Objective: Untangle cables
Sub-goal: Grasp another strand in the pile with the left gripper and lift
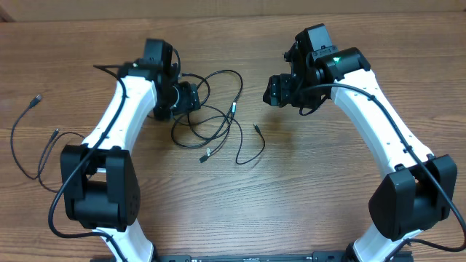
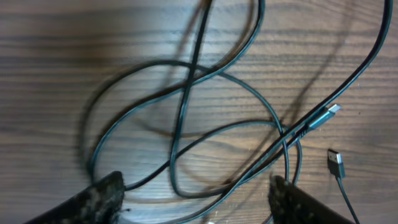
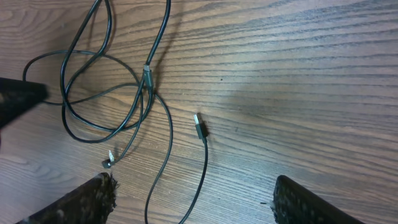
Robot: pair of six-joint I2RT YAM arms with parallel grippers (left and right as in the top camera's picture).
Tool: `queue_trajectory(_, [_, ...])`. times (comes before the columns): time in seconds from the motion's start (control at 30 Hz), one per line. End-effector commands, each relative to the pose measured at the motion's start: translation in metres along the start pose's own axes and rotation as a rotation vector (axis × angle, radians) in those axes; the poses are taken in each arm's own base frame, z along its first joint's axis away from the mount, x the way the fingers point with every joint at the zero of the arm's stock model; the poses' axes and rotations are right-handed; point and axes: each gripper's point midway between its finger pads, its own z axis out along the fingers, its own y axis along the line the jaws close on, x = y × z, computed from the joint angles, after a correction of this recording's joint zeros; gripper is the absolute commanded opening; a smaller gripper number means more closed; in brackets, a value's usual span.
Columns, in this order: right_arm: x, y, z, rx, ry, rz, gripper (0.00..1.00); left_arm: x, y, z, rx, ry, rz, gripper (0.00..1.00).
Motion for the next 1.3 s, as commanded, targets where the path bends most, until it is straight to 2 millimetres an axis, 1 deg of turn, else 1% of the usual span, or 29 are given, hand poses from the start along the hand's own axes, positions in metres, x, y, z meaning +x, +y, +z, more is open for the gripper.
queue_trajectory(0.0, [-0.002, 0.001, -0.005, -0.004, -0.017, -0.007, 0.80, 0.021, -0.015, 0.020, 0.061, 0.042, 0.047, 0.69])
queue_trajectory(0.07, [-0.002, 0.001, -0.005, -0.004, -0.017, -0.007, 0.80, 0.025, -0.020, 0.027, 0.061, 0.037, 0.070, 0.67])
queue_trajectory(0.13, [-0.002, 0.001, -0.005, -0.004, -0.017, -0.007, 0.80, 0.024, -0.022, 0.029, 0.053, 0.020, 0.083, 0.67])
queue_trajectory(0.2, [-0.001, 0.001, -0.005, -0.004, -0.016, -0.007, 0.80, 0.018, -0.018, 0.031, 0.008, -0.016, 0.048, 0.64])
queue_trajectory(0.3, [-0.001, 0.001, -0.005, -0.004, -0.014, -0.006, 0.80, 0.009, -0.003, 0.030, -0.077, -0.066, -0.056, 0.62])
queue_trajectory(0.33, [-0.001, 0.001, -0.005, -0.003, -0.013, -0.006, 0.80, 0.007, -0.001, 0.030, -0.088, -0.077, -0.073, 0.62])
queue_trajectory(0.43, [0.000, 0.000, -0.005, -0.001, -0.008, -0.005, 0.80, 0.002, -0.003, 0.030, -0.080, -0.099, -0.076, 0.63])
queue_trajectory(0.6, [-0.001, 0.001, -0.005, -0.003, -0.014, -0.007, 0.80, -0.001, -0.002, 0.029, -0.088, -0.110, -0.075, 0.66])
queue_trajectory(0.7, [-0.002, 0.001, -0.005, -0.004, -0.016, -0.007, 0.80, -0.003, 0.004, 0.029, -0.121, -0.126, -0.076, 0.66])
queue_trajectory(0.73, [-0.001, 0.001, -0.005, -0.004, -0.014, -0.007, 0.80, -0.004, 0.013, 0.028, -0.169, -0.140, -0.078, 0.63])
queue_trajectory(0.87, [-0.001, 0.001, -0.005, -0.004, -0.015, -0.007, 0.80, -0.001, 0.016, 0.039, -0.189, -0.123, -0.075, 0.62])
queue_trajectory(0.93, [-0.001, 0.001, -0.005, -0.003, -0.015, -0.007, 0.80, 0.004, 0.010, 0.050, -0.169, -0.097, -0.066, 0.61])
queue_trajectory(0.97, [-0.001, 0.001, -0.005, -0.003, -0.013, -0.006, 0.80, 0.009, 0.004, 0.060, -0.139, -0.064, -0.060, 0.56])
queue_trajectory(1.03, [0.000, 0.000, -0.005, -0.002, -0.011, -0.005, 0.80, 0.013, -0.004, 0.067, -0.108, -0.045, -0.049, 0.39])
queue_trajectory(1.07, [0.000, 0.000, -0.005, -0.002, -0.011, -0.005, 0.80, 0.014, -0.010, 0.067, -0.088, -0.041, -0.044, 0.33])
queue_trajectory(1.13, [0.000, 0.000, -0.005, -0.002, -0.011, -0.006, 0.80, 0.010, -0.015, 0.063, -0.076, -0.056, -0.038, 0.10])
queue_trajectory(1.17, [0.000, 0.000, -0.005, -0.002, -0.011, -0.006, 0.80, 0.009, -0.016, 0.060, -0.075, -0.057, -0.038, 0.04])
queue_trajectory(1.27, [0.000, 0.000, -0.005, -0.002, -0.011, -0.006, 0.80, -0.005, -0.028, 0.036, -0.053, -0.096, -0.054, 0.04])
